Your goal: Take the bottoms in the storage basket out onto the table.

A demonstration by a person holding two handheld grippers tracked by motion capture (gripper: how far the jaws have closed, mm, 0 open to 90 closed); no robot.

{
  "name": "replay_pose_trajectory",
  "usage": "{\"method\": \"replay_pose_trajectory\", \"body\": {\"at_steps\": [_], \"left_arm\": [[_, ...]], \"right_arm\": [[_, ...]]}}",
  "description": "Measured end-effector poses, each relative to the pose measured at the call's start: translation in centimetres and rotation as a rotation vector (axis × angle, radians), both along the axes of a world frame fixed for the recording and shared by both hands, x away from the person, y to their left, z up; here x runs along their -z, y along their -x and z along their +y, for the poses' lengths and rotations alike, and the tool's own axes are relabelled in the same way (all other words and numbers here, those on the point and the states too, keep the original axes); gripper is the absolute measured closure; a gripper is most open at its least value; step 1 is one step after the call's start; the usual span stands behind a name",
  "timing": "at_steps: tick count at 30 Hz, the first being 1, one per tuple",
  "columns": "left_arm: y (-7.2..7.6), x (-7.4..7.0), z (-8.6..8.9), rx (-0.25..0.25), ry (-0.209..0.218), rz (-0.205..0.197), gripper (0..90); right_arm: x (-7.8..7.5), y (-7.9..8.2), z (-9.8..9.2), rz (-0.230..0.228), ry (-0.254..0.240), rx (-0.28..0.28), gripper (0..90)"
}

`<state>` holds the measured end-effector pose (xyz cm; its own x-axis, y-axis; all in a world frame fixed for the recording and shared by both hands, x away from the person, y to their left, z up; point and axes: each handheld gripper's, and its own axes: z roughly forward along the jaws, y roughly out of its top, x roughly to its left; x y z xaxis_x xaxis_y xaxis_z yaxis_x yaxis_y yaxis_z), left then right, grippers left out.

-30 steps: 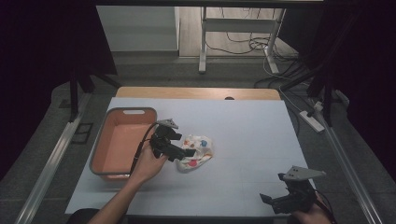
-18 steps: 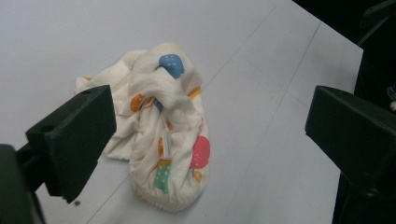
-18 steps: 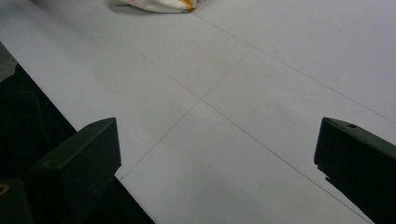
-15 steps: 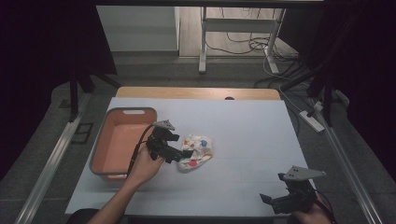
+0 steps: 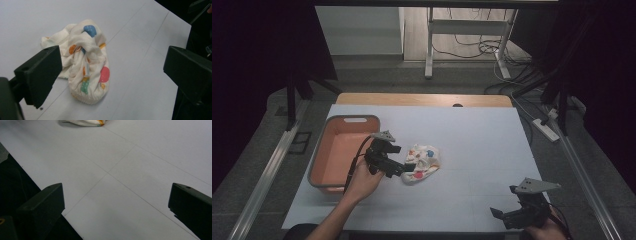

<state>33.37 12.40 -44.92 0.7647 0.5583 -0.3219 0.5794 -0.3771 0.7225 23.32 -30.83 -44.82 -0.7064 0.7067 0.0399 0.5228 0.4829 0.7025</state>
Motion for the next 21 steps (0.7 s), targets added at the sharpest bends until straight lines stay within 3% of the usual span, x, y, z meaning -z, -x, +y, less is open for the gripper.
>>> {"method": "replay_pose_trajectory", "body": {"at_steps": [21], "left_arm": [[1.4,0.0,1.5,-0.026,0.022,0.000,2.5]], "right_arm": [[0.0,0.0,0.1,0.000,0.007,-0.003,1.0]]}}
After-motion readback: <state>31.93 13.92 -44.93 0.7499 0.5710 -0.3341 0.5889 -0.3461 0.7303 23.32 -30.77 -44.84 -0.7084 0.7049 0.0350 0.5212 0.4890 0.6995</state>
